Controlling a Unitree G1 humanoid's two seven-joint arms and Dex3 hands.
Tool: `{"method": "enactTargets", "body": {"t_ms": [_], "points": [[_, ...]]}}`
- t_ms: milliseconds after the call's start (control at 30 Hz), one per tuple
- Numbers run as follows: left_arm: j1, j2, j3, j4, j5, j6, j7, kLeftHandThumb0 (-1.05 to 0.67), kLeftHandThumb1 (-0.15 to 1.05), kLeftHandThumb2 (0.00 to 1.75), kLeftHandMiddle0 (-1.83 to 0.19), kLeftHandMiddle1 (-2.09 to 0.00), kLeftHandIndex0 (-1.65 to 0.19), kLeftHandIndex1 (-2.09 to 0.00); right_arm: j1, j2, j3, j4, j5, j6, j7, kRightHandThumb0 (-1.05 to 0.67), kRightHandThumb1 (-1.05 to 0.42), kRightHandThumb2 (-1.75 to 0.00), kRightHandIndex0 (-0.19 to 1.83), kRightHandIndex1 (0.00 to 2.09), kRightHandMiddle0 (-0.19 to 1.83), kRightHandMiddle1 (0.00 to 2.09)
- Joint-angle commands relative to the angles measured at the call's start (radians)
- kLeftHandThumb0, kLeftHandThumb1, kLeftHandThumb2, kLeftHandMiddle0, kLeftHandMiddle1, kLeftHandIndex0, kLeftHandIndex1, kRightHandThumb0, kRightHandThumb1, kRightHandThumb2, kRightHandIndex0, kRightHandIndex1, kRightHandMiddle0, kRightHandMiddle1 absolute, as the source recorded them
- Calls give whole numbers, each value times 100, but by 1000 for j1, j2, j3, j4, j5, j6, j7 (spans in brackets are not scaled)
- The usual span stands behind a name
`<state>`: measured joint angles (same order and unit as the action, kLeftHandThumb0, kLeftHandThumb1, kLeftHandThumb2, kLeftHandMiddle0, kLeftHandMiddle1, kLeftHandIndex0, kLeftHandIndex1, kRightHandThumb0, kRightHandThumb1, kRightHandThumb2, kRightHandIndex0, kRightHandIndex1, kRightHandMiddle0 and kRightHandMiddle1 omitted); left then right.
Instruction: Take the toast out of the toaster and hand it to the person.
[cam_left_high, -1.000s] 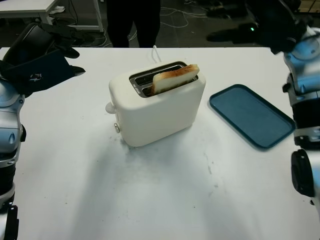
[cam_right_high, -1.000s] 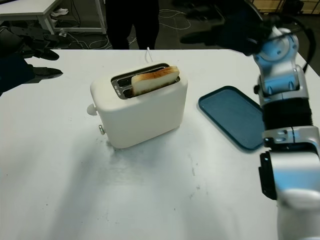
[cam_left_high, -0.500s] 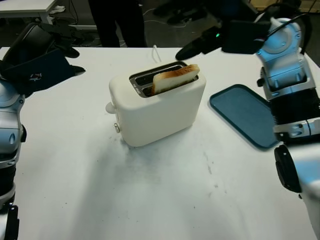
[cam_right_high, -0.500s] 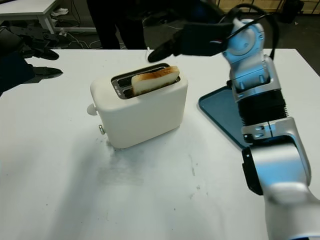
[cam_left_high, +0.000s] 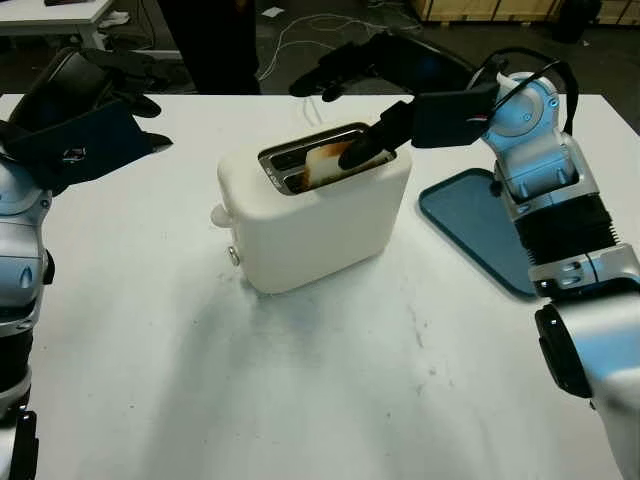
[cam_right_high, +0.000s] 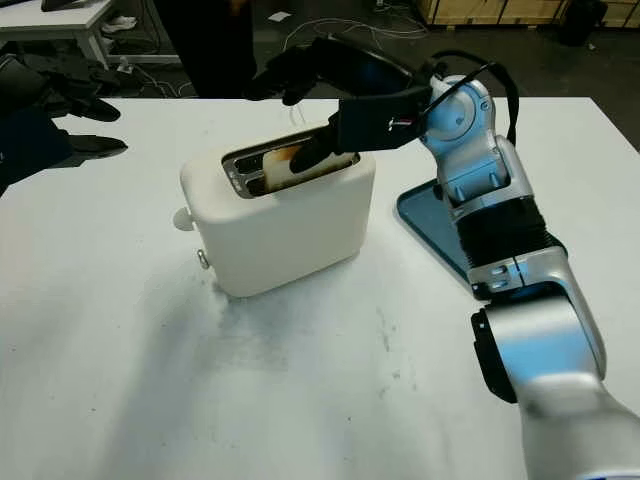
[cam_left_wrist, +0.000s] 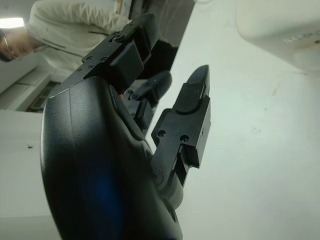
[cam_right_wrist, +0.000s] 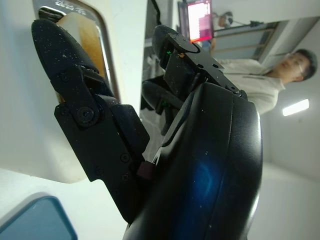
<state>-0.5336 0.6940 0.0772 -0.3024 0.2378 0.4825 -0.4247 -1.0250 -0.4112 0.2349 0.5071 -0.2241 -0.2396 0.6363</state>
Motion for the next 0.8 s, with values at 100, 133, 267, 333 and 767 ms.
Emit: {"method": "enactTargets", "body": {"t_ms": [100, 133, 267, 333, 767], "points": [[0, 7, -7, -5, 3, 8, -6, 6, 87, 1, -49, -66, -73, 0, 25, 20, 8, 50, -19, -31, -43, -70, -65, 0, 25, 95, 66, 9], [0, 8, -9, -7, 8, 12, -5, 5, 87, 1, -49, -65, -73, 0, 27, 22, 9, 59, -21, -37, -49, -69, -65, 0, 26, 96, 67, 10], [2, 4, -4, -6, 4, 7, -1, 8, 87, 0, -50, -65, -73, -1, 32, 32, 9, 86, -35, -41, -75, -69, -65, 0, 30, 107, 68, 11], [3, -1, -1, -6, -1, 12, 0, 8, 87, 0, -50, -64, -73, -1, 35, 34, 10, 94, -36, -43, -78, -68, -65, 0, 34, 114, 69, 12], [8, 0, 4, -10, -4, 11, -1, 6, 88, 1, -50, -62, -73, 0, 78, 18, 9, 106, -51, -22, -95, -53, -66, 0, 55, 86, 77, 20]]}}
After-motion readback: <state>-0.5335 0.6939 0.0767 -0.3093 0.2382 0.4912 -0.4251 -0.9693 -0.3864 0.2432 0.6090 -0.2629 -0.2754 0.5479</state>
